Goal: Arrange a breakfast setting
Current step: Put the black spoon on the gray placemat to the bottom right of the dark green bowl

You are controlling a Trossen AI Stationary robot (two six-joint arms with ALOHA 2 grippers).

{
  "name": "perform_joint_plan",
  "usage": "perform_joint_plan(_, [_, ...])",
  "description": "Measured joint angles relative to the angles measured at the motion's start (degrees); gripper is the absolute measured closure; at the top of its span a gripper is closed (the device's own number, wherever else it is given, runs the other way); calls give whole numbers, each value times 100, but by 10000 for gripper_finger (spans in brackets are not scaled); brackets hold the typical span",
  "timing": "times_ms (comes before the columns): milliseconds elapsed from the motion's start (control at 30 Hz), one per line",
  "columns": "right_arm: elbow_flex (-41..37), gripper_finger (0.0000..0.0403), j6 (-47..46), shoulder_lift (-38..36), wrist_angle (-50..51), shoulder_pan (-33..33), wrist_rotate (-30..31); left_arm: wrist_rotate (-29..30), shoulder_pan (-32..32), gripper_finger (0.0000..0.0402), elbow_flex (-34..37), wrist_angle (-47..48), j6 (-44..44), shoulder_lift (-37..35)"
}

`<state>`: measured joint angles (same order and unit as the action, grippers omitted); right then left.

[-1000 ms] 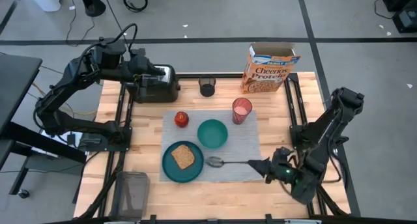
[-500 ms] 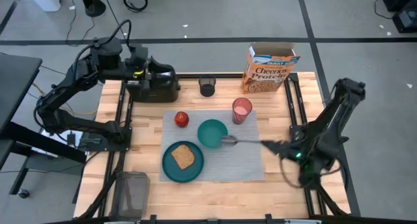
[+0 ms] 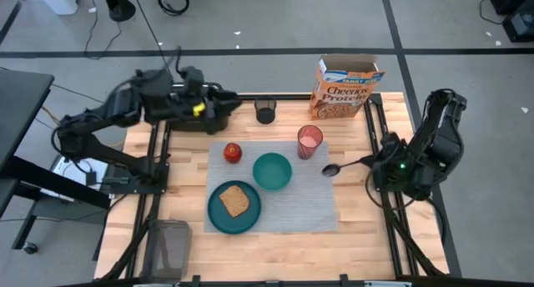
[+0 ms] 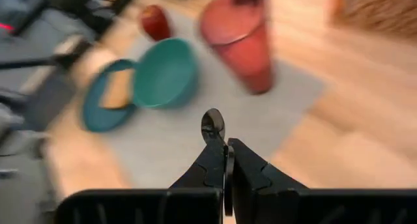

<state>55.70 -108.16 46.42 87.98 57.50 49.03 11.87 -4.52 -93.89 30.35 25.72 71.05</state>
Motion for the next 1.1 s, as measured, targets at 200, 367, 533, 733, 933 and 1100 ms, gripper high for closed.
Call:
perform_joint_plan(200, [-96,393,164,354,198,-364,5,385,463,230,-3,-182,110,495])
perform_joint_plan(367, [-253,394,-692,1108,91,-575,-41,397,554,230,4,-230,104,795])
perform_joint_plan(533, [-275,394,-1977,1966,20,-632,44,406,529,230,2,-298,15,859])
perform_joint_plan(733, [-275,394,-2601,2892,-976,-658,53,403,493,230,2,-357,-57,810])
perform_joint_plan(933, [-206,394,-2649,3692,-1629,-798,112,399,513,230,-4,-386,-55,796])
perform_joint_plan(1100, [-127,394,-2643,3879,-1699,-1068,338,397,515,230,-4,-400,-42,806])
